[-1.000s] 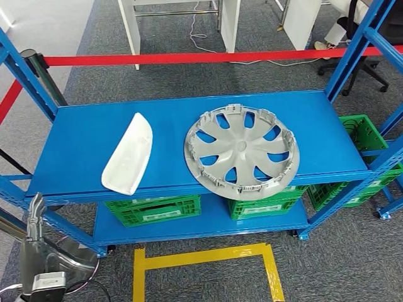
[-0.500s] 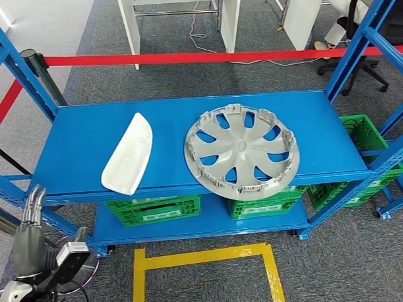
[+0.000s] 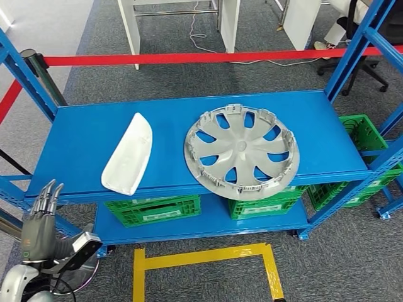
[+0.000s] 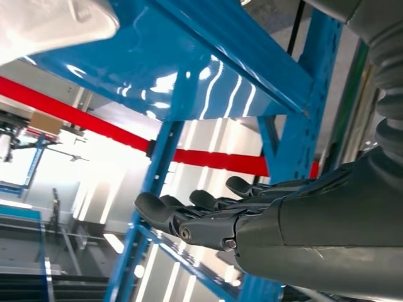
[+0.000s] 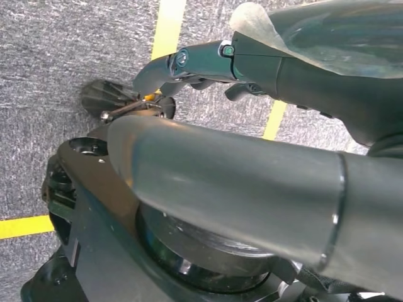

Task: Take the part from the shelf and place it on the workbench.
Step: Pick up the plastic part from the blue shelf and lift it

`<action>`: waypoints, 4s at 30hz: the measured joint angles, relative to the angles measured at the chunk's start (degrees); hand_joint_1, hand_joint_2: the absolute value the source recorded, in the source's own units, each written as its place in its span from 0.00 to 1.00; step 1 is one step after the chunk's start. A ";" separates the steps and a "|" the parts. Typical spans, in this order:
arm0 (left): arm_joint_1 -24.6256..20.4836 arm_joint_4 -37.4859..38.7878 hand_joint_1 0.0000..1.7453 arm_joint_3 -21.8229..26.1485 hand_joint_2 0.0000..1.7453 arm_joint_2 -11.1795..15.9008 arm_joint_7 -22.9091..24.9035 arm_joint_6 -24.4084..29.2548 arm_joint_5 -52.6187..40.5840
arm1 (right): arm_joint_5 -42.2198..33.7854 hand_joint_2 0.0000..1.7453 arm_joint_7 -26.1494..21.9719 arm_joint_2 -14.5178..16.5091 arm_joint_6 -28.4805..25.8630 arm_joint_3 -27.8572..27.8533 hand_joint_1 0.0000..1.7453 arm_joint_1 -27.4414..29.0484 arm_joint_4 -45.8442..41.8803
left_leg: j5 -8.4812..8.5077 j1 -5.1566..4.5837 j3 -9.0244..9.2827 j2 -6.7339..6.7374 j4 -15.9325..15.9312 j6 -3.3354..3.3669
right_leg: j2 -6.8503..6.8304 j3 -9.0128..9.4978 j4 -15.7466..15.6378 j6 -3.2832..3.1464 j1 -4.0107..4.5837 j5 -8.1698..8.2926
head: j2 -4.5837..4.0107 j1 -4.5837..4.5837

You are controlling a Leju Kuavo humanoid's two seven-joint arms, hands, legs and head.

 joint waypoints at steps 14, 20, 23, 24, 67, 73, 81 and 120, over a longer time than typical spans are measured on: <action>-7.00 4.12 0.00 -5.73 1.00 2.91 1.61 -2.80 -6.45 | 1.13 0.00 0.32 0.00 0.80 1.31 0.00 -0.84 0.83 | 0.00 0.00 0.00 0.00 0.00 0.00 | 0.01 0.02 0.00 0.00 0.00 0.00 | 0.00 0.01; -9.33 6.49 0.00 -7.26 1.00 4.09 2.80 -2.84 -6.60 | 1.80 0.00 0.48 0.00 1.12 1.42 0.00 -1.15 1.42 | 0.00 0.00 0.00 0.00 0.00 0.00 | 0.01 0.02 0.00 0.00 0.00 0.00 | 0.00 0.01; -10.27 7.87 0.00 -7.66 1.00 4.43 2.99 -2.77 -6.55 | 2.03 0.00 0.56 0.00 1.14 1.44 0.00 -1.31 1.62 | 0.00 0.00 0.00 0.00 0.00 0.00 | 0.02 0.02 0.00 0.00 0.00 0.00 | 0.00 0.01; -10.53 8.30 0.00 -7.76 1.00 4.55 3.02 -2.75 -6.58 | 2.10 0.00 0.58 0.00 1.14 1.45 0.00 -1.35 1.67 | 0.00 0.00 0.00 0.00 0.00 0.00 | 0.02 0.03 0.00 0.00 0.00 0.00 | 0.00 0.01; -20.86 19.21 0.00 -14.10 1.00 3.57 1.09 -1.92 -8.96 | 5.45 0.00 1.70 0.00 1.75 2.75 0.00 -2.90 3.11 | 0.01 0.00 -0.01 0.02 0.03 0.00 | 0.04 0.02 0.01 0.01 0.00 0.02 | 0.00 0.01; -22.37 20.69 0.00 -15.28 1.00 2.15 0.34 -1.92 -8.74 | 6.34 0.00 2.08 0.00 1.78 2.75 0.00 -3.30 3.11 | 0.01 0.00 -0.01 0.02 0.04 0.00 | 0.04 0.03 0.01 0.01 0.00 0.03 | 0.00 0.01; -24.03 23.03 0.00 -17.33 1.00 0.03 -0.25 -1.56 -7.55 | 7.00 0.00 2.47 0.00 2.09 2.75 0.00 -3.32 3.25 | 0.01 0.00 -0.01 0.02 0.06 0.00 | 0.04 0.03 0.00 0.04 0.00 0.05 | 0.00 0.01; -24.63 29.23 1.00 -19.71 1.00 -3.02 -1.31 -0.31 -2.05 | 7.88 0.00 3.18 0.00 1.46 2.72 0.00 -2.47 3.46 | 0.01 0.00 0.00 0.03 0.06 0.00 | 0.05 0.05 0.01 0.04 0.00 0.05 | 0.00 0.00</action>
